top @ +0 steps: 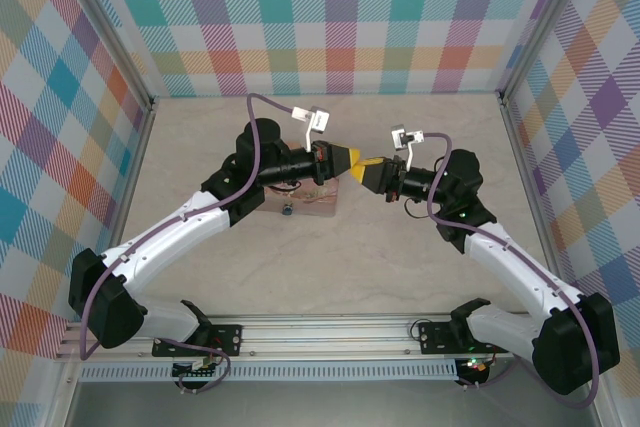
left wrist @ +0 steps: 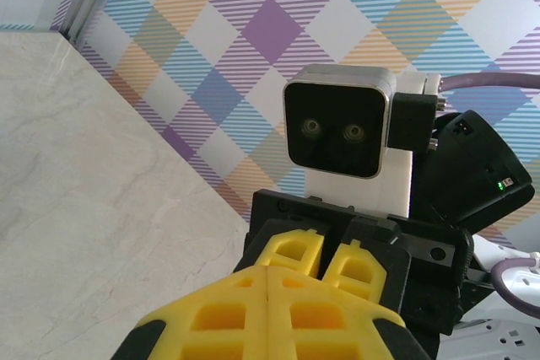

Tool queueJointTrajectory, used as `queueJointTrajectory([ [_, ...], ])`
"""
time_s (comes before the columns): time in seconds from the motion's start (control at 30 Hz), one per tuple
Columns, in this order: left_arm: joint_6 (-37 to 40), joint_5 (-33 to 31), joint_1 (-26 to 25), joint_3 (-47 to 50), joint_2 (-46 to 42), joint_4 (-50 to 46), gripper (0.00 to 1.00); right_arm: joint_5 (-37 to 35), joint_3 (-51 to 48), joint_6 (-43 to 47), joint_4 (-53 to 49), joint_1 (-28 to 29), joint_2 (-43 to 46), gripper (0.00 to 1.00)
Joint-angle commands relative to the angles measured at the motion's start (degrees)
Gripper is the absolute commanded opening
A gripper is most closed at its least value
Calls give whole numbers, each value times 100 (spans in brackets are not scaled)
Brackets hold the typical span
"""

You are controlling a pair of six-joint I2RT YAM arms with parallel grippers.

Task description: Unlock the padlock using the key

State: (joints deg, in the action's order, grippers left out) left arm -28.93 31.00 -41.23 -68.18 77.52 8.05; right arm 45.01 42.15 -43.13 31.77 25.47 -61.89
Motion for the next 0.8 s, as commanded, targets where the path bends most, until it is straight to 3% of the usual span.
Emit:
queueJointTrajectory([
  [0.0, 7, -106, -58, 42, -35, 124, 0, 146, 147, 37, 226, 46, 25, 7],
  [0.2, 72, -320, -60, 59, -117, 47, 1, 118, 102, 86, 123, 42, 77, 3],
  [0.27, 102, -411, -59, 59, -158, 8, 26, 50, 84, 153, -21, 37, 126, 3],
  [0.33, 195, -542, -48, 64, -261, -138, 41, -118, 83, 313, -377, 39, 199, 3],
  [0.5, 466, -1301, 160, 240, -852, -996, 59, -533, 100, 845, -1370, 42, 353, 4],
  [0.77, 205, -1898, 762, 1691, -2274, -1840, 82, -843, 203, 1398, -2046, 46, -286, 3],
])
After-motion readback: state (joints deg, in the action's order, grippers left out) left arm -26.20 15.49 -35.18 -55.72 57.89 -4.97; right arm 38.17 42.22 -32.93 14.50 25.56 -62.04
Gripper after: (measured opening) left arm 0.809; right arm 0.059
